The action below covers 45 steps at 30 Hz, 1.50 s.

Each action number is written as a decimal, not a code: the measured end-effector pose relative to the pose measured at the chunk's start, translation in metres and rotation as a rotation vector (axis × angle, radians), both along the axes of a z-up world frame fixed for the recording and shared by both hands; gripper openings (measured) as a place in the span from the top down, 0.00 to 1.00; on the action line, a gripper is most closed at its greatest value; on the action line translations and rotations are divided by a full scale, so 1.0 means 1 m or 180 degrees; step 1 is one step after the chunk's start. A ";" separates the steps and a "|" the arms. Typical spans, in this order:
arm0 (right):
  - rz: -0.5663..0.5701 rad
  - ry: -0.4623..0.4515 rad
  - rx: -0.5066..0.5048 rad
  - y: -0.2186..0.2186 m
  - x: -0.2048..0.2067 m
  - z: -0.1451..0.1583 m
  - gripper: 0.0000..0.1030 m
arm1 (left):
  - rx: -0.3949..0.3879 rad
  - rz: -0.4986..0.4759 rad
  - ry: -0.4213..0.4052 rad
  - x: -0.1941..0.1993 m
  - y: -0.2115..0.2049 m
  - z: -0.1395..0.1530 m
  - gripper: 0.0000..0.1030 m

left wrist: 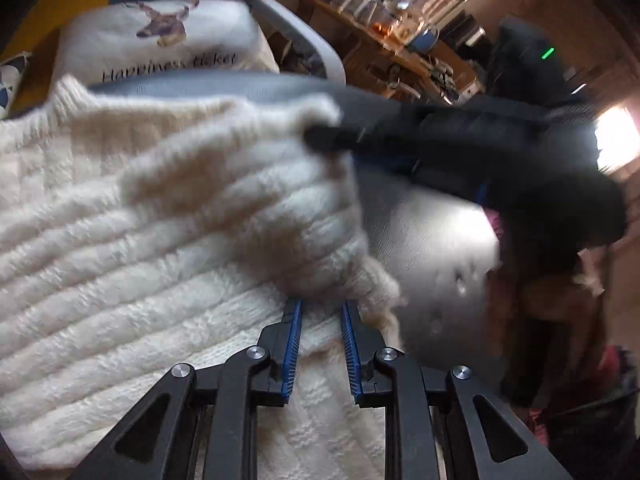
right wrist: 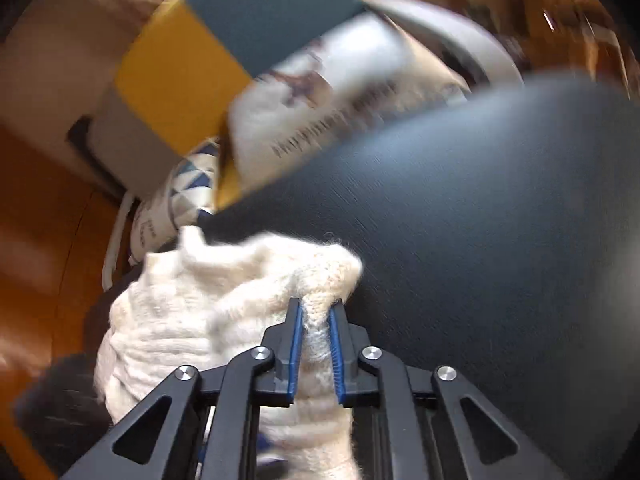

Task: Fold clothes

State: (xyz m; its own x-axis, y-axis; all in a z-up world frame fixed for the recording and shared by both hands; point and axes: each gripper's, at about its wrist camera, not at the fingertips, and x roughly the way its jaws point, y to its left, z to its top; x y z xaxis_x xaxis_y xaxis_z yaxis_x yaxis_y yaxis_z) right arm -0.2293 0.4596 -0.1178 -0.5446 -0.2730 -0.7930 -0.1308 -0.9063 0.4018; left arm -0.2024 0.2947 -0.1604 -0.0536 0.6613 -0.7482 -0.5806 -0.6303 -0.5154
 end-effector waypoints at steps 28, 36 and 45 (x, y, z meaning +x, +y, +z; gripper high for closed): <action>0.0789 -0.0334 0.0581 -0.047 0.074 -0.029 0.88 | 0.0264 0.0558 -0.0389 -0.038 -0.060 0.006 0.77; 0.0690 -0.0177 0.0541 -0.046 0.085 -0.027 0.88 | 0.0270 0.0204 -0.0130 -0.066 0.008 0.025 0.77; 0.0601 -0.0098 0.0507 -0.044 0.091 -0.026 0.87 | 0.0160 0.0520 -0.0224 -0.084 -0.005 0.004 0.88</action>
